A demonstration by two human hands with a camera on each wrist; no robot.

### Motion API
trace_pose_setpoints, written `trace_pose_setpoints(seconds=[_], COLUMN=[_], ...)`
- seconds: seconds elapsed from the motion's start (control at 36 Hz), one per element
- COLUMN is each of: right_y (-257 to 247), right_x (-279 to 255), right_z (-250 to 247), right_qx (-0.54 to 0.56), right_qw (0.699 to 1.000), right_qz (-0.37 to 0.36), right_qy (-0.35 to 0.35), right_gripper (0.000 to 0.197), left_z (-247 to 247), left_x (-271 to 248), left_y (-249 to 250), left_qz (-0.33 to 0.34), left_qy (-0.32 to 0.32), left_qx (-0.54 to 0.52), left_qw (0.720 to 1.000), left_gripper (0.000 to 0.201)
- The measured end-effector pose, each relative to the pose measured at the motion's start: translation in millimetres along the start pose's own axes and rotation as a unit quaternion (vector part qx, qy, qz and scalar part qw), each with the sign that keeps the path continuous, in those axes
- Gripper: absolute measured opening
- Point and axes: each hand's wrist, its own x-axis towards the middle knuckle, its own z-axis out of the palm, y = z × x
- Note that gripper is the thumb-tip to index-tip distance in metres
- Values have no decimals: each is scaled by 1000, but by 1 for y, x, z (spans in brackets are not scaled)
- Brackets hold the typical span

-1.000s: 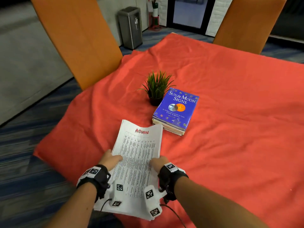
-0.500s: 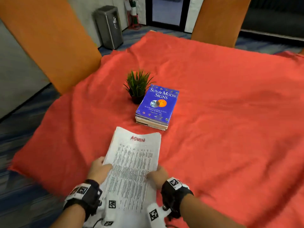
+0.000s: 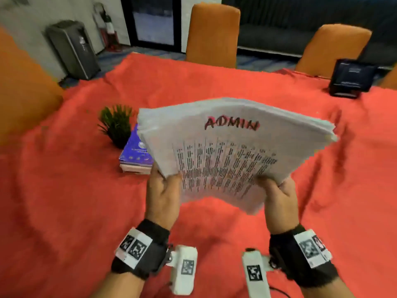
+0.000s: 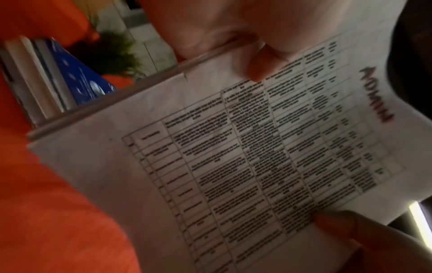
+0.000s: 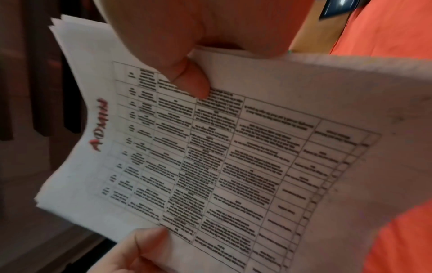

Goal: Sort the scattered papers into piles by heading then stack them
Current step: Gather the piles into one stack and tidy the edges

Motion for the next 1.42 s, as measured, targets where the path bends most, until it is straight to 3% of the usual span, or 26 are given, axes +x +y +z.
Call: trace_pose_setpoints(seconds=[0.06,0.14,0.22,0.25,0.33,0.44,0.61,0.72,0.81,0.92,0.97,1.11,1.19,1.28,1.36,1.42], right_y=[16,53,64,59,46,35,10,30,44,34,32,19,13,28,45,44], right_x=[-6,-22,-29,-29,-23,-15,-7,-9,-12,-8,-5,-1,-2,-7,-11,-5], right_z=[-20,-44,-56,-56,-54,-46,-56,-58,-53,-51,-50,-48,-53,-53,-54,-56], right_qx=[-24,-56,-41,-33,-10,11,59,34,29,35,29,31,41,-1,4,-5], right_qw=[999,995,993,994,995,996,995,996,997,997,997,996,995,998,997,997], right_qz=[14,65,89,84,67,36,-47,-1,47,32,24,-9,-47,-19,35,34], right_qy=[27,45,62,60,69,78,71,81,56,57,60,88,71,61,70,65], right_gripper=[48,18,17,26,43,24,24,29,46,34,43,36,34,30,42,34], left_z=[12,22,32,36,46,55,53,47,49,52,54,54,51,50,50,50], left_x=[-11,-29,-40,-41,-37,-30,-29,-35,-40,-32,-27,-24,-25,-27,-33,-31], left_y=[-11,-33,-40,-39,-28,-11,15,2,-10,-3,3,16,16,-5,-32,-38], left_qz=[-29,-89,-116,-121,-111,-76,-22,-57,-83,-68,-56,7,33,2,-63,-77], left_qy=[-20,-29,-24,-19,-3,12,21,3,-15,-7,3,18,10,4,-28,-39], left_qx=[-1,7,1,-10,-29,-30,-75,-62,-58,-71,-66,-88,-90,-66,-39,-16], left_qw=[999,996,993,992,993,997,997,996,995,995,996,996,995,998,997,996], left_gripper=[43,49,39,34,28,37,42,58,42,22,19,27,23,24,29,44])
